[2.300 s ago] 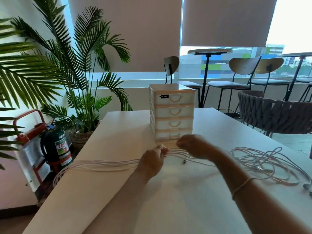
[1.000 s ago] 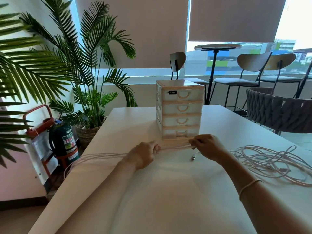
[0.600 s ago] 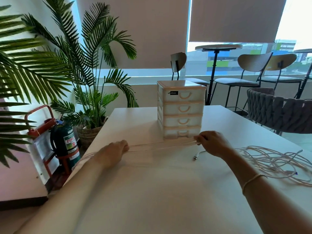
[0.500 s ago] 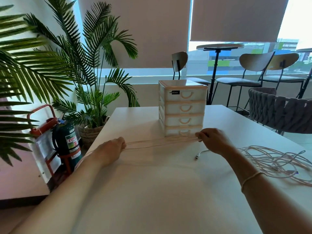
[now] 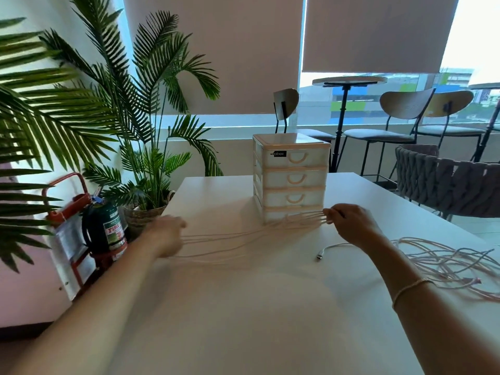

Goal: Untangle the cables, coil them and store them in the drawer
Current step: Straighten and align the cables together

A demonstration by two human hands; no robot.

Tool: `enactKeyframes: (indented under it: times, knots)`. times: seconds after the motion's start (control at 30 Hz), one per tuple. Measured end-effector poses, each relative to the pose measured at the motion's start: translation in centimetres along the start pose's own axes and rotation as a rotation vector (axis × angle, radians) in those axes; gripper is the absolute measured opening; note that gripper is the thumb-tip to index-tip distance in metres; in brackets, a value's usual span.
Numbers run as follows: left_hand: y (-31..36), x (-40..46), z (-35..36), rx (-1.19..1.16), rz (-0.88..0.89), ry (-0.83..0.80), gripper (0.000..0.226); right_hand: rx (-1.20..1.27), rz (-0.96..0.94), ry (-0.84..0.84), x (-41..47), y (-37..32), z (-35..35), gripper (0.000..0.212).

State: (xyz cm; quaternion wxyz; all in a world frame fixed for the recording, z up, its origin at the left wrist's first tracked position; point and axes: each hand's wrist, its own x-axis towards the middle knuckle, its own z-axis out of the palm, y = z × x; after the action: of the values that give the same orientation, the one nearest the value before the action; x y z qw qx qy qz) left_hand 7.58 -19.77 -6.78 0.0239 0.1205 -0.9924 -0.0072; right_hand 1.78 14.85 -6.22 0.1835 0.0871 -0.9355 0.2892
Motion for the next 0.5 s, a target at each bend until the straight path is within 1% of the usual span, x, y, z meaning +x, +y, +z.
enactKeyframes:
  times: [0.03, 0.1, 0.13, 0.2, 0.3, 0.37, 0.43, 0.5]
  knots:
    - [2.2, 0.0, -0.6, -0.131, 0.101, -0.009, 0.048, 0.014, -0.003, -0.001, -0.1, -0.1, -0.2, 0.033]
    - [6.9, -0.4, -1.3, -0.331, 0.27, 0.008, 0.044, 0.034, -0.016, -0.009, -0.3, -0.4, -0.5, 0.032]
    - [9.1, -0.6, -1.3, -0.395, 0.331, 0.022, 0.041, 0.039, -0.029, -0.016, -0.4, -0.5, -0.6, 0.032]
    - [12.8, -0.9, -1.0, -0.505, 0.4, 0.007, 0.038, 0.049, -0.051, -0.027, -0.6, -0.8, -1.0, 0.031]
    - [15.2, -0.7, -0.5, -0.56, 0.441, -0.103, 0.031, 0.047, -0.066, -0.022, -0.8, -0.9, -1.6, 0.031]
    - [15.3, -0.5, -0.1, -0.744, 0.444, -0.21, 0.022, 0.04, -0.075, -0.023, -0.7, -0.9, -1.8, 0.031]
    - [14.9, -0.3, 0.3, -0.888, 0.424, -0.246, 0.018, 0.042, -0.078, -0.03, -0.7, -1.0, -1.8, 0.031]
    - [14.3, -0.1, 0.9, -0.932, 0.397, -0.263, 0.016, 0.051, -0.08, -0.034, -0.7, -1.1, -1.6, 0.031]
